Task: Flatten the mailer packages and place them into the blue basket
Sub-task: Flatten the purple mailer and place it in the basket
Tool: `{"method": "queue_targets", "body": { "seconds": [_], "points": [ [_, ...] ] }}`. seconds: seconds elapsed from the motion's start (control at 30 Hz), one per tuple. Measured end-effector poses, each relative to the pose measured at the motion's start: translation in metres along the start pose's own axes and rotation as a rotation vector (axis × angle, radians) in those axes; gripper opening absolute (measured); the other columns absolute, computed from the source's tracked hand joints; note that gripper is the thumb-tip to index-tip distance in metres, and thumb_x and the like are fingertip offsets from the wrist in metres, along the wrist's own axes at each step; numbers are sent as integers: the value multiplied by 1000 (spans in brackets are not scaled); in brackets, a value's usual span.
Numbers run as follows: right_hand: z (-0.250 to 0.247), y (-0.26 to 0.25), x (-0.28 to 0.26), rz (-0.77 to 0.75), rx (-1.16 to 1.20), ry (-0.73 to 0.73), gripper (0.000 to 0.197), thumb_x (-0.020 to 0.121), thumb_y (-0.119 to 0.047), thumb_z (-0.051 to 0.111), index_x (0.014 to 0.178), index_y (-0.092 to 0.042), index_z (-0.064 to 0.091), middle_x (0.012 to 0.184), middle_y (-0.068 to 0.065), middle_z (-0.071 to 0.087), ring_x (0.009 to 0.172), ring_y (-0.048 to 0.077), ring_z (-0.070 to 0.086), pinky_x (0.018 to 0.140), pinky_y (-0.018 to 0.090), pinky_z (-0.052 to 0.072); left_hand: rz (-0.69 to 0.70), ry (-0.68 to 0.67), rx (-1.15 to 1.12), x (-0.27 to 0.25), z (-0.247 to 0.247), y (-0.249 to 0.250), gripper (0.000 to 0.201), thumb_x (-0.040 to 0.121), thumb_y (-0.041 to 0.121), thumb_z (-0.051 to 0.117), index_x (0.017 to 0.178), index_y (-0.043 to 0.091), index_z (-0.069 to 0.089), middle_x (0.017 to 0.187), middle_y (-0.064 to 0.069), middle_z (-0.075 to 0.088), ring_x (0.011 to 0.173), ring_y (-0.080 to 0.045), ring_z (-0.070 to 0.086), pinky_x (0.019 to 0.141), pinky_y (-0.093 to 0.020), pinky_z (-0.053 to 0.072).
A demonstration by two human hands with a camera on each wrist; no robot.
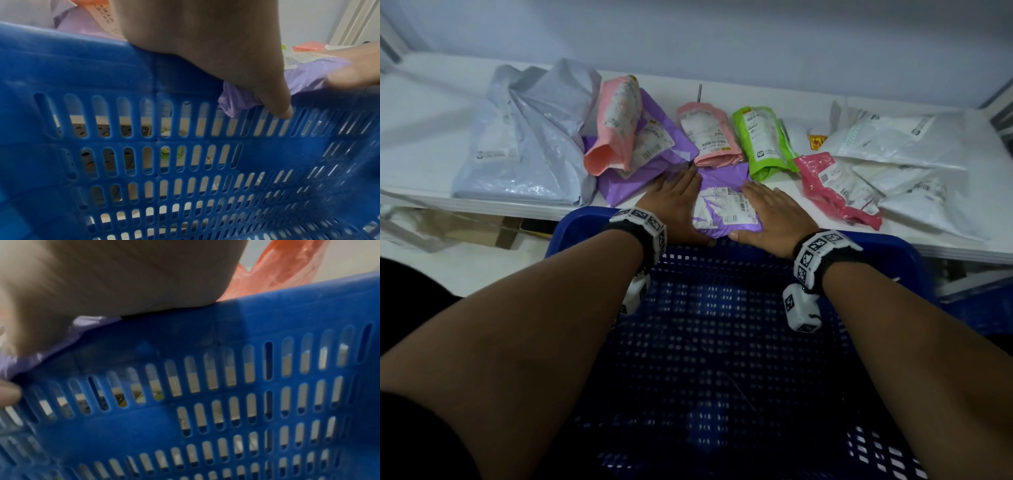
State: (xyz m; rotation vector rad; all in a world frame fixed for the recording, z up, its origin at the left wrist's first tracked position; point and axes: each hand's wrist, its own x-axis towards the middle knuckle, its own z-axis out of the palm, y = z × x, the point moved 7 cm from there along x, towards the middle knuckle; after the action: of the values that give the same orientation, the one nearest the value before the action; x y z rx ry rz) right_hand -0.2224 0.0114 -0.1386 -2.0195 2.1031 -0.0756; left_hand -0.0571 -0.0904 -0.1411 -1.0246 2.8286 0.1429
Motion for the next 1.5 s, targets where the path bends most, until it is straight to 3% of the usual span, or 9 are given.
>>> {"method": "queue_targets", "body": {
  "seconds": [0.27,0.4,0.53,0.7,0.9,1.03,1.2,1.37,1.5],
  "points": [
    [1,1,2,9,9,42,107,75,-90,27,159,-25,11,167,-6,8,152,7,6,125,38,8,66,50,-80,-5,-4,0,138,59,99,43,159,12,3,167,-2,-7,154,-16,-5,125,-45,2],
    [-2,1,-1,18,36,60,101,80,-84,38,158,-27,12,167,-6,6,152,10,7,124,39,11,240,353,-234,-22,-13,5,110,73,83,56,153,12,30,163,-12,20,148,-29,27,118,-46,31],
    [-7,1,-6,45,105,84,94,84,-72,55,158,-30,16,167,-3,6,152,17,11,123,39,16,235,369,-269,-23,-15,5,93,77,79,57,143,16,40,140,-7,45,121,-30,53,98,-42,49],
    [-14,1,-10,94,278,153,94,84,-59,69,156,-20,23,160,3,29,146,20,28,118,35,26,239,398,-259,-25,-17,7,77,78,75,60,129,18,51,125,-3,56,106,-26,56,91,-36,47],
    [-23,16,-8,238,467,319,71,88,-37,73,147,-11,42,146,10,49,133,27,45,109,33,36,255,430,-221,-23,-16,4,81,86,75,42,133,11,55,124,-8,60,110,-30,56,96,-41,44],
    [-25,26,-9,297,507,449,56,86,-28,75,134,-9,55,127,11,62,113,28,58,97,35,46,269,468,-140,-24,-16,6,81,87,77,37,135,14,57,121,-7,59,106,-29,55,93,-39,42],
    [-26,37,-10,390,643,540,44,86,-22,74,126,-9,60,119,9,66,105,24,64,95,43,52,255,500,-3,-26,-15,9,78,86,76,39,139,21,54,106,-4,55,93,-27,52,82,-37,38],
    [-29,30,-10,320,593,549,48,85,-37,67,126,-15,55,121,6,62,106,21,61,92,39,53,187,446,-5,-22,-15,11,82,86,79,32,143,24,51,99,-5,50,89,-27,50,82,-38,41],
    [-32,32,-11,310,600,574,49,87,-35,68,129,-15,52,129,7,56,110,21,58,95,35,50,130,414,-100,-9,-20,42,77,87,76,37,137,21,55,97,-6,49,87,-29,55,75,-36,44]
  ]
}}
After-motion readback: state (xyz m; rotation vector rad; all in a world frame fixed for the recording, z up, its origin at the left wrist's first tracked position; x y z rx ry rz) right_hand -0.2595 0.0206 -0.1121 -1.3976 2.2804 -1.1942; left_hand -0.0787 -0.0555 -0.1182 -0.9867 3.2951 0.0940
